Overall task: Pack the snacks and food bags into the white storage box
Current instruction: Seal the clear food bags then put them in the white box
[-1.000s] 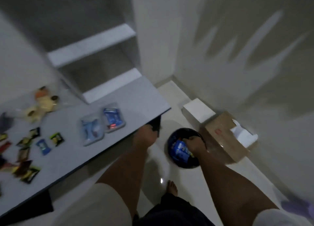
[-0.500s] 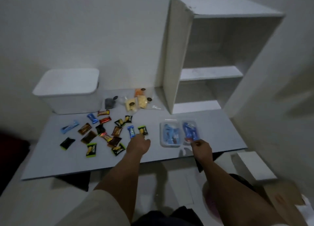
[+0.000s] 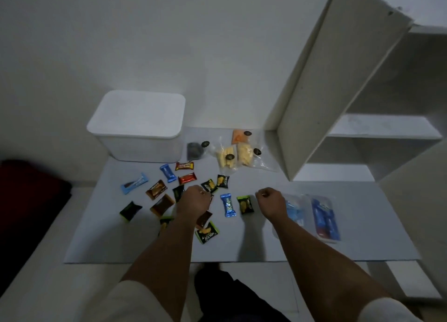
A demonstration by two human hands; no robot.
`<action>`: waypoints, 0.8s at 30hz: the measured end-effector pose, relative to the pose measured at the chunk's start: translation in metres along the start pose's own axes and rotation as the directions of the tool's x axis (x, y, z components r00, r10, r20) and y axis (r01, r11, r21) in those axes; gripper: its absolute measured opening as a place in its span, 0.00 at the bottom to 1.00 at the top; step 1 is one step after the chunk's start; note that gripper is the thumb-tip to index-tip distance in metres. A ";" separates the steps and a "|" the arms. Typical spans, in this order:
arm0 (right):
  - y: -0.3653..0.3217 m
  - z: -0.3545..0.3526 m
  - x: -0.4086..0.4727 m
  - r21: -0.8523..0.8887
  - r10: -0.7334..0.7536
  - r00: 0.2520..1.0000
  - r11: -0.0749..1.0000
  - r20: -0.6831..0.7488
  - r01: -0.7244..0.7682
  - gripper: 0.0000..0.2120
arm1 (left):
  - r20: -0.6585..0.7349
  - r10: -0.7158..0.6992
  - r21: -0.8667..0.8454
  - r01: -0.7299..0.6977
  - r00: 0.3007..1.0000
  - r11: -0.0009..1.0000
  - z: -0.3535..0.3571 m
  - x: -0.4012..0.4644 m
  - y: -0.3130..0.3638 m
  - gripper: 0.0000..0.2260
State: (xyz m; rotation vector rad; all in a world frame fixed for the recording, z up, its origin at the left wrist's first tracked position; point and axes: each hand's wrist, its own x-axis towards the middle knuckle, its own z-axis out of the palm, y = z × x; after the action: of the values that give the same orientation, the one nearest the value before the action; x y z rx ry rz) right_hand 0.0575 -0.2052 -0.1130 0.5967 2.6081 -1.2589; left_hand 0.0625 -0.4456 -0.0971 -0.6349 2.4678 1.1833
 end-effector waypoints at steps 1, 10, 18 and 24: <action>-0.009 0.008 0.012 -0.001 0.004 1.000 1.000 0.011 -0.004 0.11 | 0.005 -0.020 -0.008 0.020 1.000 1.000 -0.005 0.015 0.003 0.20; -0.102 0.058 0.149 0.057 0.004 0.999 0.998 0.046 -0.006 0.10 | 0.036 -0.058 0.007 0.058 0.998 0.998 -0.019 0.171 0.051 0.26; -0.150 0.100 0.231 0.096 0.008 0.991 0.995 0.133 -0.021 0.12 | 0.020 -0.077 0.029 0.077 0.997 0.997 -0.013 0.234 0.058 0.14; -0.149 0.113 0.236 0.217 0.066 0.982 0.971 0.176 -0.104 0.10 | 0.037 -0.131 0.006 0.131 0.991 0.991 -0.014 0.243 0.053 0.21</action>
State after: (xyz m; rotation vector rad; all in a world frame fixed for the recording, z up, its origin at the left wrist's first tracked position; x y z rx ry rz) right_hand -0.2211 -0.3125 -0.1566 0.6037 2.2969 -1.5187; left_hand -0.1720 -0.4876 -0.1692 -0.7542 2.3574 1.1305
